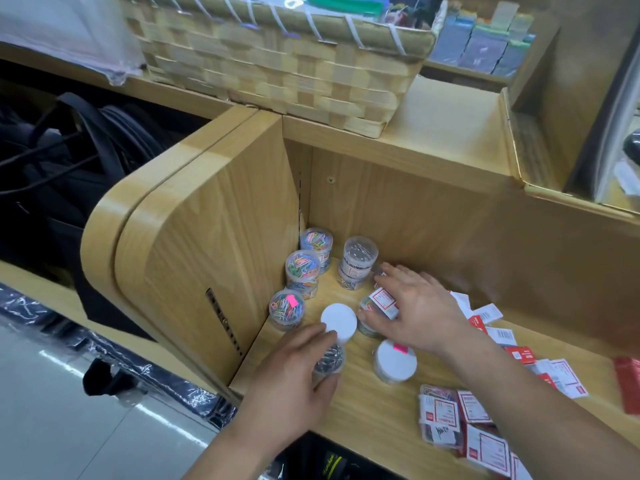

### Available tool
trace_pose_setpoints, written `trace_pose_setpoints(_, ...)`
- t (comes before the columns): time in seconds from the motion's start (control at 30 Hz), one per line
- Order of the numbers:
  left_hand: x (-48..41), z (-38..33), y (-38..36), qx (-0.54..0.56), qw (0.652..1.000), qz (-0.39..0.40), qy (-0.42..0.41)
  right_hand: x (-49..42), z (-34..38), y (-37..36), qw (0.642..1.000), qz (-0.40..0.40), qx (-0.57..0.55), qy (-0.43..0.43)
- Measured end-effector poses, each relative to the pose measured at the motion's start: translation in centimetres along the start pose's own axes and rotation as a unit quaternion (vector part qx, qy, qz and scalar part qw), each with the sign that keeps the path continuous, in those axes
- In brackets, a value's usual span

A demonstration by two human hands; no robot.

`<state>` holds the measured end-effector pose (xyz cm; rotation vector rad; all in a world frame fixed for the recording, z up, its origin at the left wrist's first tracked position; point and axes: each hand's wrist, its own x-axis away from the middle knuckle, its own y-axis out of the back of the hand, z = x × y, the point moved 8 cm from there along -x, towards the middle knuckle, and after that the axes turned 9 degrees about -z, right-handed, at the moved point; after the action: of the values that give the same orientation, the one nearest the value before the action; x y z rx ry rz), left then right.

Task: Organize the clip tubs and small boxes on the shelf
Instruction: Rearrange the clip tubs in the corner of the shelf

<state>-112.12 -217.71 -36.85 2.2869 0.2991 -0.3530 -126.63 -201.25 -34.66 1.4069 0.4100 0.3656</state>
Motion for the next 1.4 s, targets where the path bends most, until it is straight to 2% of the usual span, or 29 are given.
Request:
trace_pose_setpoints(0.17,0.0,-0.3,-0.1,-0.010,1.000,-0.006,-0.004,1.6,-0.8,0.2,0.999,-0.018,0.039,-0.016)
trace_pose_setpoints(0.3,-0.9,-0.6,-0.3,-0.017,0.999,-0.012,-0.026,2.5,-2.0,-0.2,0.997,0.017,0.054,-0.044)
trace_pose_setpoints(0.37,-1.3,-1.0,-0.9,-0.007,0.999,0.007,-0.037,1.9,-1.7,1.4,0.998,-0.021,0.049,-0.039)
trace_pose_setpoints(0.43,-1.5,-1.0,-1.7,-0.002,0.999,0.036,-0.040,0.5,-1.0,3.6,0.996,-0.076,0.010,-0.039)
trace_pose_setpoints(0.5,-1.4,-0.7,-2.2,-0.014,0.998,0.049,-0.037,-1.2,0.1,4.9,0.993,-0.099,-0.042,-0.041)
trace_pose_setpoints(0.57,-1.4,-0.7,-2.1,-0.018,0.998,0.050,-0.031,-2.6,1.1,4.9,0.993,-0.084,-0.062,-0.053)
trace_pose_setpoints(0.67,-1.5,-1.4,-1.2,-0.024,0.999,0.033,-0.034,-3.9,1.1,3.1,0.988,-0.036,-0.090,-0.122)
trace_pose_setpoints(0.77,-1.7,-1.3,-0.6,-0.001,1.000,0.024,-0.017,-4.2,1.4,1.2,0.961,-0.022,-0.216,-0.173)
trace_pose_setpoints(0.83,-1.6,-0.8,-0.8,0.012,0.999,0.030,-0.005,-4.5,1.8,0.2,0.945,-0.026,-0.275,-0.174)
trace_pose_setpoints(1.03,-1.1,0.1,-1.2,0.035,0.998,0.046,0.010,-5.1,1.6,0.3,0.934,-0.023,-0.330,-0.137)
trace_pose_setpoints(1.2,-1.0,0.3,-2.0,0.041,0.997,0.063,0.015,-2.3,-2.1,2.8,0.943,-0.032,-0.305,-0.130)
trace_pose_setpoints(1.4,-0.2,-1.4,-4.0,0.086,0.993,0.080,0.010,3.0,-6.0,6.7,0.956,-0.093,-0.226,-0.162)
